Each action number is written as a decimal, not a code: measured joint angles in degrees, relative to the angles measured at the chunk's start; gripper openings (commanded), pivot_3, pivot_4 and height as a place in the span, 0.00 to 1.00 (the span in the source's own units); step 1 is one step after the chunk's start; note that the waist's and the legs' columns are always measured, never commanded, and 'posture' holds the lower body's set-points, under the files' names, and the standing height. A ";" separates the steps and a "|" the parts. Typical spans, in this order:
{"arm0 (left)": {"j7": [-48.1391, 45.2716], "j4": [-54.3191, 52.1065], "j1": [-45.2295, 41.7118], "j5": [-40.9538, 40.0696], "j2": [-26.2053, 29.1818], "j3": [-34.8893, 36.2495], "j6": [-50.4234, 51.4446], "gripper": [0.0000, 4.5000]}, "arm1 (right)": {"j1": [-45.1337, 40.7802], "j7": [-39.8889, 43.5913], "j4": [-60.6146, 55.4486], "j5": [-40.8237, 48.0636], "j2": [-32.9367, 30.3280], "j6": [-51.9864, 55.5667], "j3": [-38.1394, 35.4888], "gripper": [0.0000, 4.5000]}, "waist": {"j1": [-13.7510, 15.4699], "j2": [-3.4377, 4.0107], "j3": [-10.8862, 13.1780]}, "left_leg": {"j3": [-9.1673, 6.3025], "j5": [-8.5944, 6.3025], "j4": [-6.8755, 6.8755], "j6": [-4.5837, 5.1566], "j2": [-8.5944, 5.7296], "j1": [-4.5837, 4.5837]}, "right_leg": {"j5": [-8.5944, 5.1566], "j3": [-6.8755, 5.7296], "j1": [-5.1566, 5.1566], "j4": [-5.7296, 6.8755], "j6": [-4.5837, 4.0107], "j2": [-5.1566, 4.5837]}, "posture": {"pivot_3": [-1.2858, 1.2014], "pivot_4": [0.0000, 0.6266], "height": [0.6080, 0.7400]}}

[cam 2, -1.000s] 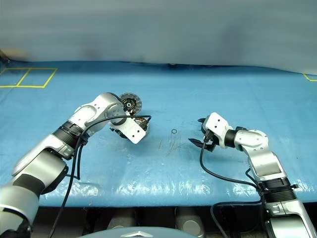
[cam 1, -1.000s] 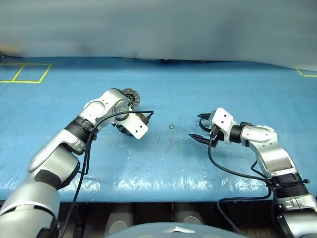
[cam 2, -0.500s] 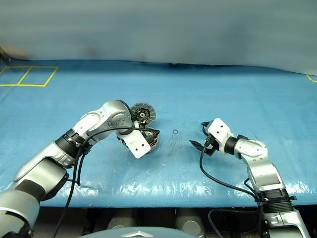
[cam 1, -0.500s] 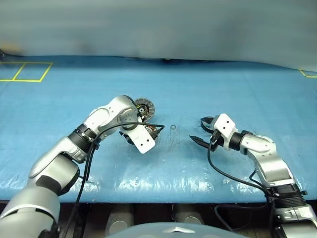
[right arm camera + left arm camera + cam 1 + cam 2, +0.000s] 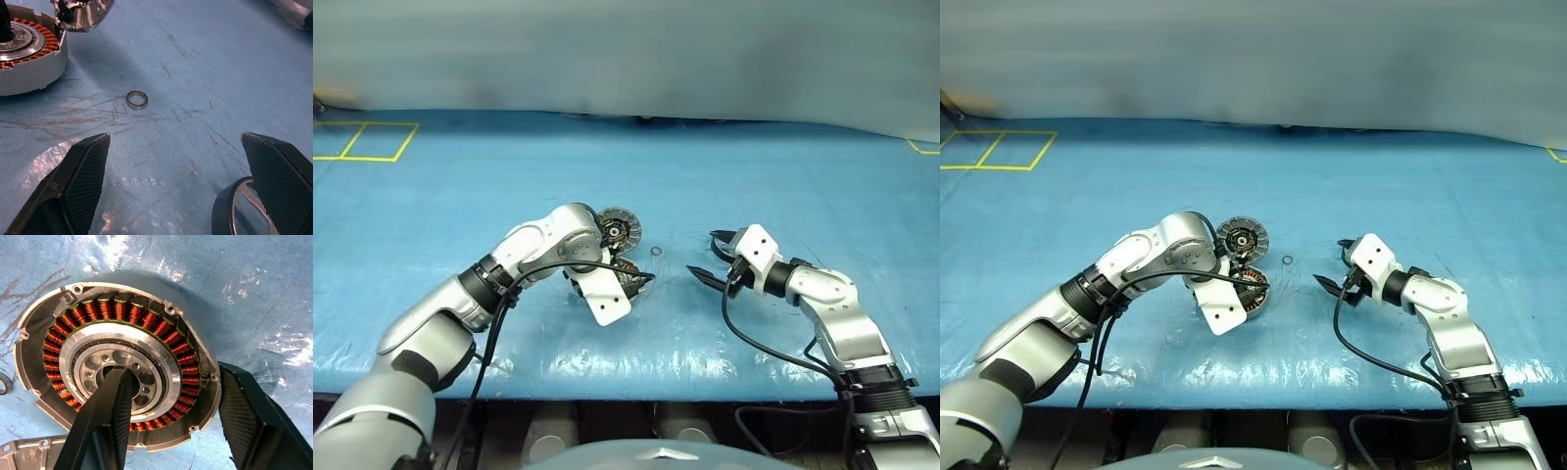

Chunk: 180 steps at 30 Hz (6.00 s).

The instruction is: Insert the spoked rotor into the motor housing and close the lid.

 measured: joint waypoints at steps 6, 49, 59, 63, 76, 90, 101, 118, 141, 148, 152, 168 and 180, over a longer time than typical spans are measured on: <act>3.31 2.05 -0.34 0.57 -1.67 -0.05 -2.23 0.69 | 0.26 -0.07 0.02 -0.01 0.38 -0.06 0.01 1.00 | 0.01 0.00 0.00 | 0.00 0.00 0.00 0.00 0.00 0.00 | 0.00 0.01 0.00 0.00 0.03 0.00 | 0.52 0.24 1.00; 13.68 -16.63 23.68 -26.42 12.11 28.12 20.52 0.99 | -1.52 0.48 2.89 -0.22 3.27 -0.53 1.23 1.00 | -0.51 0.02 0.04 | -0.03 -0.01 -0.07 0.01 0.10 0.02 | -0.07 -0.07 -0.07 0.07 0.08 0.05 | 0.52 0.24 1.00; 26.23 -20.67 38.98 -40.85 6.40 41.75 31.28 0.99 | -1.65 0.80 3.24 -0.05 3.88 -0.26 1.40 1.00 | -0.49 0.01 0.06 | -0.02 -0.01 -0.07 0.00 0.12 0.01 | -0.06 -0.08 -0.08 0.07 0.11 0.04 | 0.52 0.24 1.00; 31.70 -20.73 44.47 -42.60 1.63 43.00 30.29 0.99 | -1.62 0.58 3.60 -0.09 4.76 -0.27 1.75 1.00 | -0.43 0.02 0.05 | 0.00 -0.01 -0.06 0.00 0.11 0.03 | -0.05 -0.06 -0.07 0.06 0.12 0.02 | 0.52 0.24 1.00; 43.78 -20.46 52.68 -44.50 -8.19 42.75 22.80 0.99 | -4.33 -2.62 10.38 -2.17 9.16 -1.68 3.75 1.00 | -0.44 0.02 0.05 | 0.03 0.00 -0.06 -0.03 0.10 0.05 | -0.02 -0.03 -0.07 0.03 0.01 0.03 | 0.52 0.24 1.00; 46.30 -19.55 53.33 -44.30 -8.23 41.10 21.74 0.99 | -11.96 -2.16 22.81 -3.56 14.74 -4.60 5.93 1.00 | -0.66 0.02 0.05 | 0.03 0.00 -0.15 -0.03 0.10 0.04 | 0.01 -0.03 -0.09 -0.03 0.05 0.03 | 0.52 0.24 1.00; 47.62 -19.56 54.23 -44.24 -8.12 40.61 21.78 1.00 | -15.28 -2.67 28.88 -3.27 17.50 -4.99 5.40 0.73 | -0.88 0.03 0.05 | 0.02 0.00 -0.18 -0.03 0.11 0.05 | 0.00 -0.04 -0.10 -0.02 0.03 0.04 | 0.52 0.24 1.00; 48.64 -19.55 55.14 -44.23 -8.15 40.32 21.35 1.00 | -11.99 -3.80 24.72 -3.17 16.88 -4.68 4.66 0.14 | -0.52 0.03 0.05 | 0.02 0.00 -0.21 -0.04 0.09 0.01 | -0.04 -0.04 -0.10 -0.12 -0.01 0.01 | 0.52 0.24 1.00; 47.50 -14.93 55.16 -44.57 -8.57 39.35 13.34 1.00 | -2.08 2.57 -4.87 6.39 12.71 8.54 7.96 0.14 | -0.55 0.04 0.07 | 0.08 0.00 -0.43 -0.05 0.12 -0.17 | -0.07 -0.02 -0.43 -0.13 -0.05 0.02 | 0.52 0.24 1.00; 47.66 -14.92 55.57 -44.55 -8.56 39.35 13.18 1.00 | -2.76 2.91 -3.91 5.38 13.16 8.55 10.76 0.14 | -0.54 0.04 0.07 | 0.08 0.00 -0.45 -0.05 0.13 -0.22 | -0.07 -0.02 -0.50 -0.13 -0.04 0.03 | 0.52 0.24 1.00; 47.90 -14.92 55.60 -44.55 -8.56 39.36 13.18 1.00 | -2.76 2.96 -3.69 5.24 13.20 8.55 11.44 0.14 | -0.56 0.03 0.07 | 0.08 0.00 -0.45 -0.05 0.13 -0.22 | -0.07 -0.03 -0.51 -0.13 -0.04 0.03 | 0.52 0.24 1.00; 49.18 -14.92 55.70 -44.43 -8.54 39.36 13.18 1.00 | -3.58 2.53 0.28 2.84 14.42 7.04 12.77 0.14 | -0.58 0.04 0.07 | 0.09 0.00 -0.45 -0.05 0.13 -0.22 | -0.07 -0.03 -0.52 -0.12 -0.04 0.03 | 0.52 0.24 1.00; 50.03 -14.89 55.88 -43.71 -8.48 39.36 13.13 1.00 | -4.00 3.53 0.29 2.16 13.82 7.03 13.09 0.30 | -0.58 0.03 0.07 | 0.08 0.00 -0.45 -0.05 0.13 -0.21 | -0.07 -0.02 -0.50 -0.12 -0.04 0.04 | 0.52 0.24 1.00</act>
